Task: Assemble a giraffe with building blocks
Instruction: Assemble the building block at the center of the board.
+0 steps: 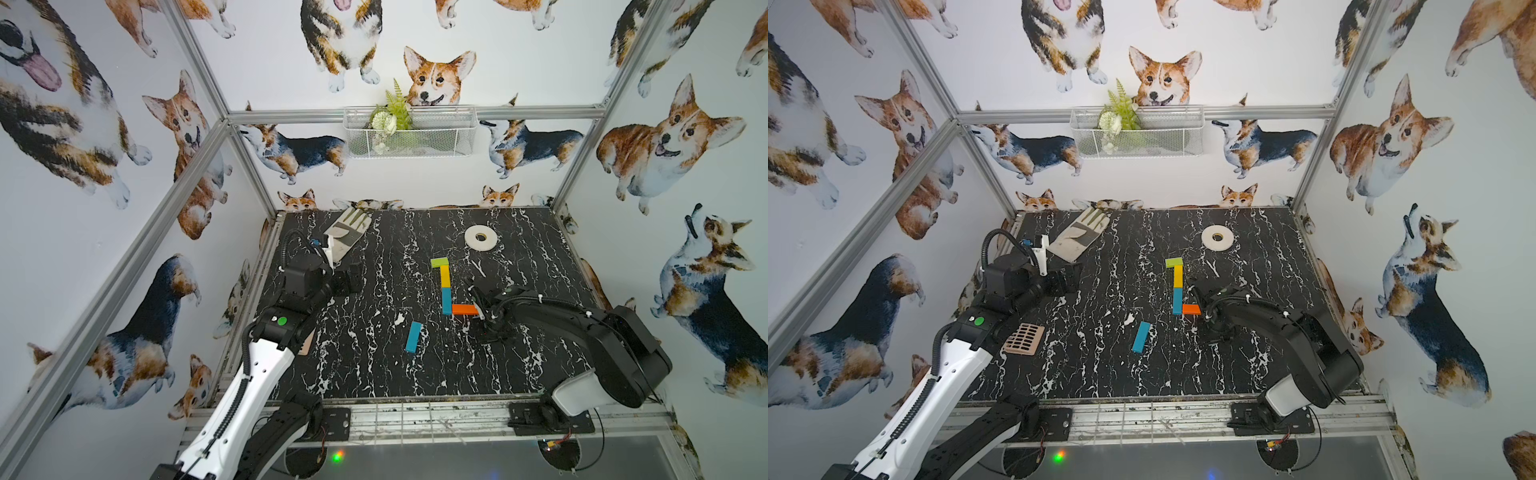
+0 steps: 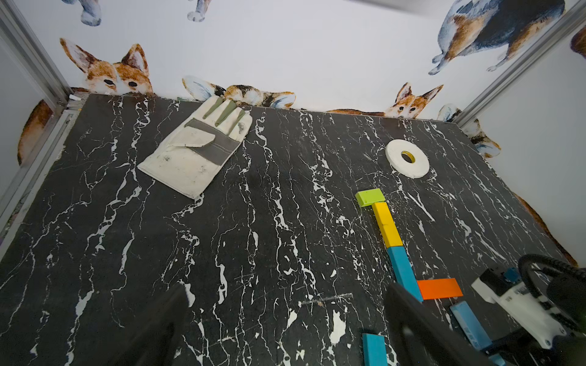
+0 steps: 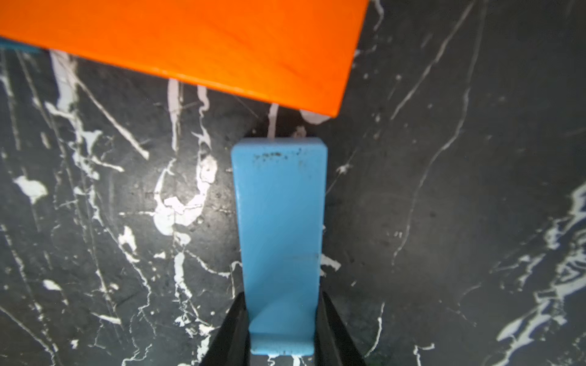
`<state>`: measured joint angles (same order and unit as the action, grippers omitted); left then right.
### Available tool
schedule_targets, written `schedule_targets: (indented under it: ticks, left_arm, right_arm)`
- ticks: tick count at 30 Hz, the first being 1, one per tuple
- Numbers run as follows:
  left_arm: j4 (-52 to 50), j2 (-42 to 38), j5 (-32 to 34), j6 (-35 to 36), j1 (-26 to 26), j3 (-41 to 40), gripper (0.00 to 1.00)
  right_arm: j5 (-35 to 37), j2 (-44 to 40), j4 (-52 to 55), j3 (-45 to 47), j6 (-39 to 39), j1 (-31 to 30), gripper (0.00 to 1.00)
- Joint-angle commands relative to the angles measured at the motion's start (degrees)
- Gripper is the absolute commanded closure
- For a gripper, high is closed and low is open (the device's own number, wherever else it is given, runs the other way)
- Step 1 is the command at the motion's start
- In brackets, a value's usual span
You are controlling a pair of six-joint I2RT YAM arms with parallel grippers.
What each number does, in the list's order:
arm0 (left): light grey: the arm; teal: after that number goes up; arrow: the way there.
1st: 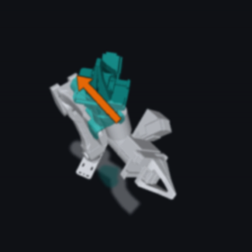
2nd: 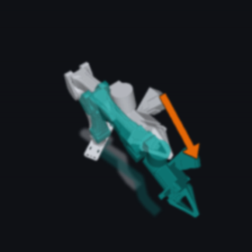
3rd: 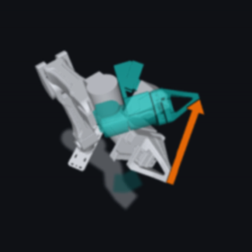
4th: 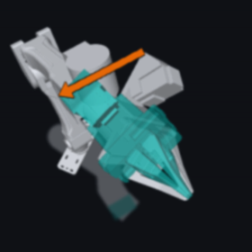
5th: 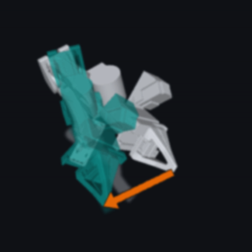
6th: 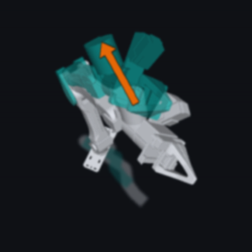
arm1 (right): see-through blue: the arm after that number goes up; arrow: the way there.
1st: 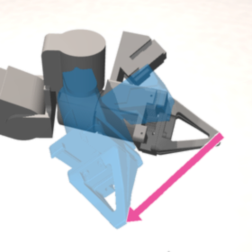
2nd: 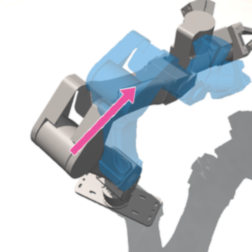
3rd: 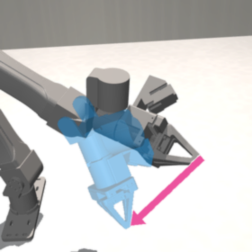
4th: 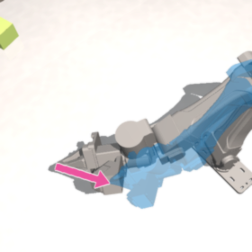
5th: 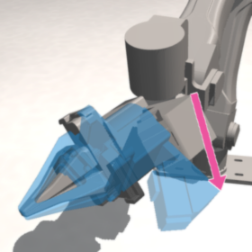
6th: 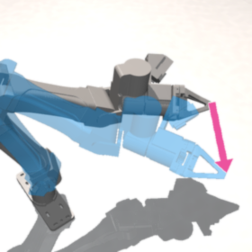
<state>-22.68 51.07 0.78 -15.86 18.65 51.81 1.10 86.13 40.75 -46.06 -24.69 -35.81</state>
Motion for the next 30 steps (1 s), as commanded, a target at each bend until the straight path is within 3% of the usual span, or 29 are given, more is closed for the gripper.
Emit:
schedule_targets:
  ticks: [1, 12, 14, 21, 25, 30]
  left_arm:
    - [1.4, 0.02, -0.07, -0.67, -0.11, 0.22, 0.0]
    - [1.38, 0.06, -0.06, -0.69, -0.15, 0.29, 0.0]
    - [1.4, 0.11, -0.05, -0.62, -0.11, 0.24, 0.0]
    - [1.2, 0.55, -0.16, -0.41, -0.1, 0.23, 0.0]
    - [1.36, 1.21, -0.75, -0.14, -0.1, 0.05, 0.0]
    - [1.43, 4.72, -5.68, 2.19, 1.91, 0.29, 0.0]
  right_arm:
    - [0.21, 0.71, -0.06, -0.69, 0.56, 0.16, 0.85]
    - [0.23, 0.8, -0.85, 0.1, 0.68, 0.73, 0.79]
    - [0.29, 0.87, -0.85, -0.03, 0.93, 0.74, 0.57]
    - [1.22, -1.39, 0.26, -0.33, 0.52, 0.7, 0.16]
    - [1.53, -4.68, 2.18, -0.81, 0.35, 0.74, 0.0]
    - [3.64, -16.43, 8.59, -4.28, -2.12, 0.74, 0.0]
